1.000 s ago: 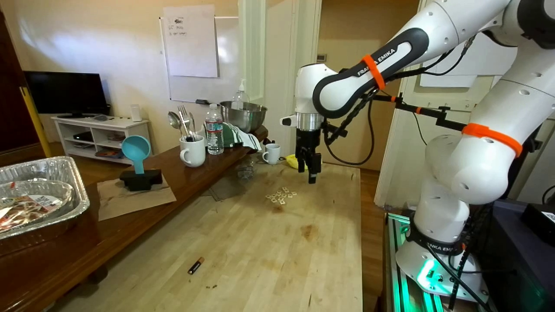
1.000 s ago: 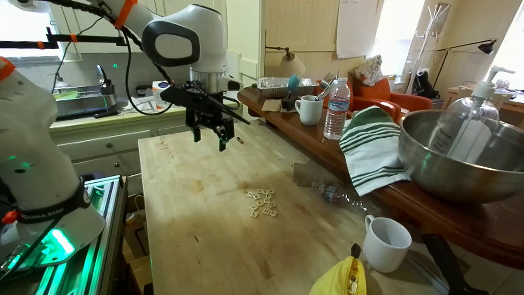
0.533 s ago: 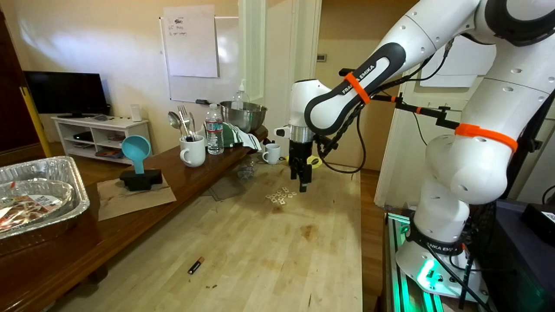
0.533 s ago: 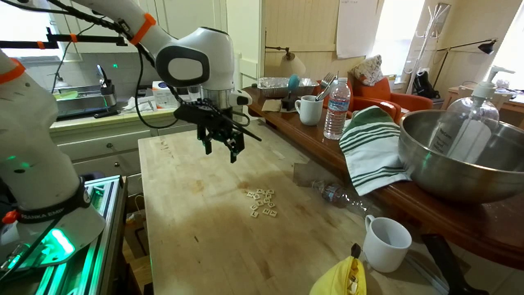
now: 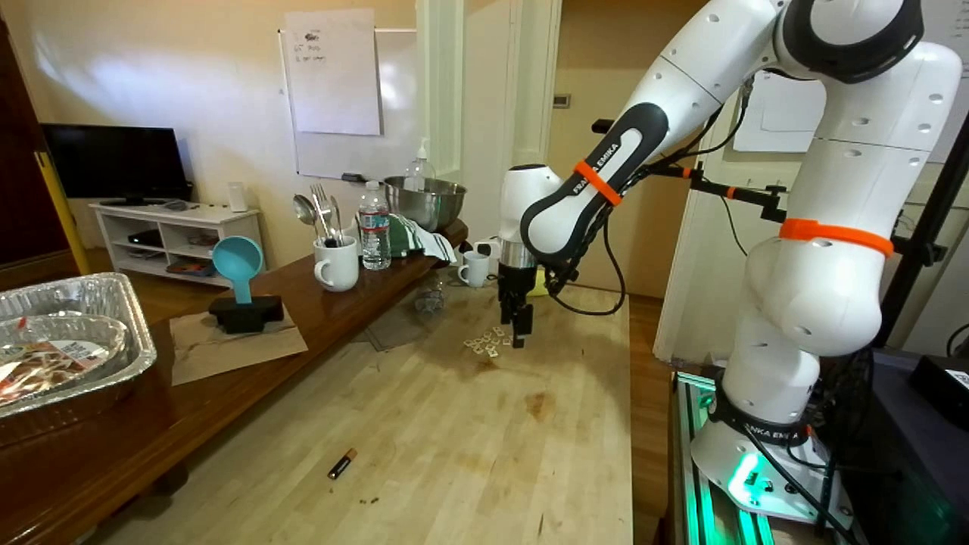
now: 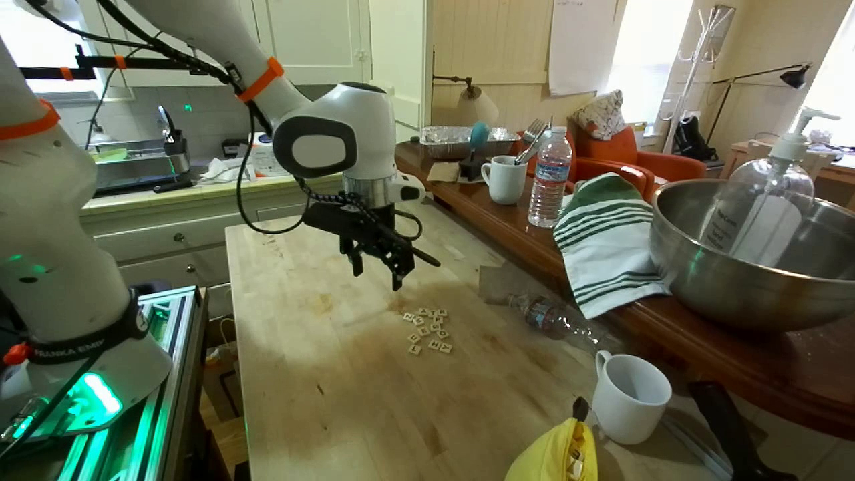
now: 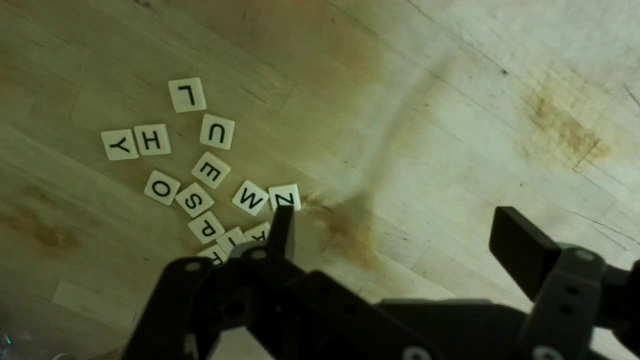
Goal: Put three letter blocks in a line
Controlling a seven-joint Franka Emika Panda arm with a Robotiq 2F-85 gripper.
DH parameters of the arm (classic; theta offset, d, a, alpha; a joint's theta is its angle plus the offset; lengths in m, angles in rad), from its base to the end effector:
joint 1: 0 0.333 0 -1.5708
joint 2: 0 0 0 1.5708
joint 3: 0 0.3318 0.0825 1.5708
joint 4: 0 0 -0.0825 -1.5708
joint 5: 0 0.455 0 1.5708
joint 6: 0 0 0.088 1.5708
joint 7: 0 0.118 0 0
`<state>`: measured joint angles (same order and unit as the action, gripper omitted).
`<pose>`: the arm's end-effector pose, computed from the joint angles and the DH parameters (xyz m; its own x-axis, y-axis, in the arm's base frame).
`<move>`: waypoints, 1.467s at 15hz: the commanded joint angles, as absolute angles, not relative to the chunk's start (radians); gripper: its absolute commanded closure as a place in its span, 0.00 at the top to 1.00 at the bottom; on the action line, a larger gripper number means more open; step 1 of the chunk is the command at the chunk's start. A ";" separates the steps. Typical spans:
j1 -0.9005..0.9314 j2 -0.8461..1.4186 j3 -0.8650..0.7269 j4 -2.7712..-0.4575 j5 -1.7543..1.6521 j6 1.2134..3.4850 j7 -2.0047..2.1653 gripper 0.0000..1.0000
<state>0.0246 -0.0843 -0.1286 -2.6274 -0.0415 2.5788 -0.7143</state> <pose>0.4685 -0.0470 0.2260 0.7986 0.6016 0.0182 0.6009 -0.7987 0.0324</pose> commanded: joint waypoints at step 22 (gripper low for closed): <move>-0.078 0.185 -0.085 -2.539 -0.163 2.852 -0.698 0.00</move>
